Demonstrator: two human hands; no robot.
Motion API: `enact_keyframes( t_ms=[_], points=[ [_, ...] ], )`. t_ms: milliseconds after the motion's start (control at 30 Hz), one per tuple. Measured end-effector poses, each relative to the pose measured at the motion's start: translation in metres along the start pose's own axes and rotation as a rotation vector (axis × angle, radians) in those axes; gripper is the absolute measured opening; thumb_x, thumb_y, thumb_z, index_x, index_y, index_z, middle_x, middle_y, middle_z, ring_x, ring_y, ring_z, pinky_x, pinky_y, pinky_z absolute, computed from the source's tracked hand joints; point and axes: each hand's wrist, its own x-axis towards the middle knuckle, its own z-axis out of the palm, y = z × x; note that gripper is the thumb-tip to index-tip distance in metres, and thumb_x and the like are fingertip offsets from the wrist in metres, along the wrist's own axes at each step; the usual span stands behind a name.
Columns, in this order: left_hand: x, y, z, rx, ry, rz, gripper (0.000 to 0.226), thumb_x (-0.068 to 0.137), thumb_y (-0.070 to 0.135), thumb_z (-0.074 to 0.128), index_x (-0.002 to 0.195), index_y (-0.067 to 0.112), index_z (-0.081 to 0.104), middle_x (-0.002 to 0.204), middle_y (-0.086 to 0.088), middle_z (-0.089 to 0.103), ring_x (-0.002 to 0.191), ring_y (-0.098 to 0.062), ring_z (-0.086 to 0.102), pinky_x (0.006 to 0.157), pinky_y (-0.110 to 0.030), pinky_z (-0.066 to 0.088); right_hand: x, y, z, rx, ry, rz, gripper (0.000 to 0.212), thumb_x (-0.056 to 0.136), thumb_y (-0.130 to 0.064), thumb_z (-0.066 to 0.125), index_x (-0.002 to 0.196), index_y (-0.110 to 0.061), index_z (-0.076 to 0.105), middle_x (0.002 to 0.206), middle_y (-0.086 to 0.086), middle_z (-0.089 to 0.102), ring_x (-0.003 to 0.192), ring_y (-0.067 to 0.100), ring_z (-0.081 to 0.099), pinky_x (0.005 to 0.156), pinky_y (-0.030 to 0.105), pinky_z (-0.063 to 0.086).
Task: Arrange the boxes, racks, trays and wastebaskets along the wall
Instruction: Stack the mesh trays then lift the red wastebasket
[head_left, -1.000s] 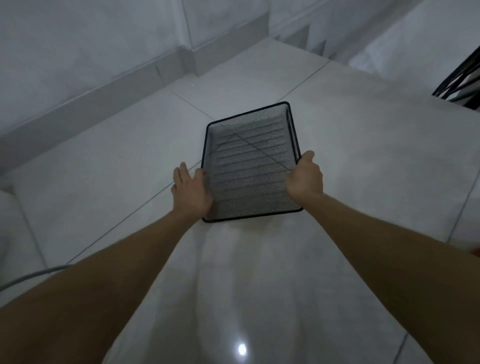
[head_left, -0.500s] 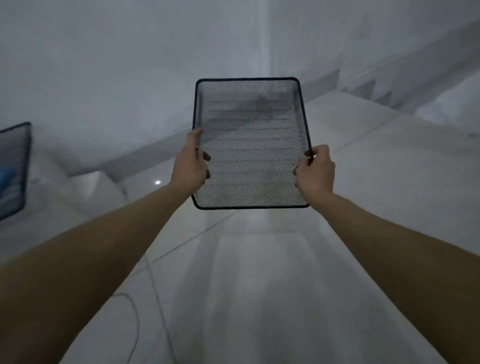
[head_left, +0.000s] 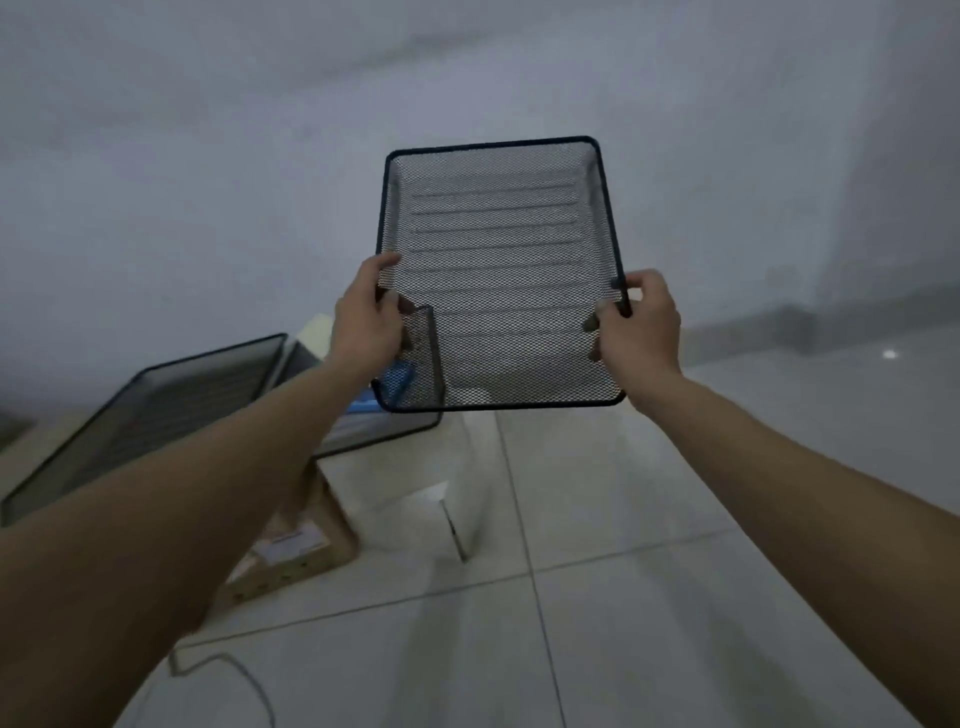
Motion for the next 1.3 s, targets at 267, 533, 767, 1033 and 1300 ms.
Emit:
enact_keyframes(
  t_ms=[267,533,767,1033,1300],
  points=[
    [-0.004,-0.040,-0.133,-0.039,0.150,-0.041,0.041,0.104,0.010,0.036,0.139,0.030,0.041,0.098,-0.007,0.067,0.047,-0.013,0.061,0.043,-0.023,0.047,-0.040,-0.088,0.099,0.140,-0.213,-0.039,0.027,0.087,-0.003,0.054,0.111,-0.016,0.054,0.084,0.013,0.072,0.050,0.023,0.057,0.036,0.018,0.035],
    [-0.028,-0.118,-0.272,0.026,0.337,-0.273,0.052,0.098,0.003,0.039,0.141,0.032,0.036,0.104,-0.012,0.067,0.063,-0.024,0.063,0.051,-0.031,0.050,-0.100,-0.133,0.237,0.140,-0.569,-0.014,0.026,0.087,0.002,0.061,0.105,-0.016,0.057,0.093,0.011,0.070,0.067,0.025,0.070,0.045,0.031,0.047],
    [-0.070,-0.194,-0.335,-0.021,0.434,-0.526,0.065,0.092,0.000,0.047,0.145,0.033,0.028,0.121,-0.015,0.058,0.101,-0.036,0.063,0.077,-0.049,0.060,-0.159,-0.112,0.331,-0.147,-0.690,-0.143,0.026,0.079,-0.007,0.064,0.104,-0.015,0.065,0.094,0.002,0.067,0.079,0.017,0.063,0.059,0.028,0.055],
    [-0.073,-0.229,-0.331,0.087,0.317,-0.667,0.028,0.089,0.010,0.049,0.115,0.003,0.056,0.108,-0.014,0.062,0.097,-0.032,0.060,0.085,-0.041,0.055,-0.175,-0.083,0.364,-0.368,-0.719,-0.222,0.037,0.087,0.000,0.060,0.122,-0.011,0.060,0.109,0.000,0.059,0.095,0.016,0.054,0.077,0.026,0.047],
    [-0.048,-0.250,-0.307,0.210,0.189,-0.768,0.058,0.091,0.020,0.051,0.143,0.006,0.031,0.129,-0.018,0.051,0.111,-0.037,0.054,0.092,-0.043,0.051,-0.160,-0.065,0.392,-0.684,-0.866,-0.362,0.062,0.087,-0.026,0.065,0.143,-0.015,0.044,0.145,0.007,0.042,0.132,0.028,0.039,0.110,0.041,0.038]
  ],
)
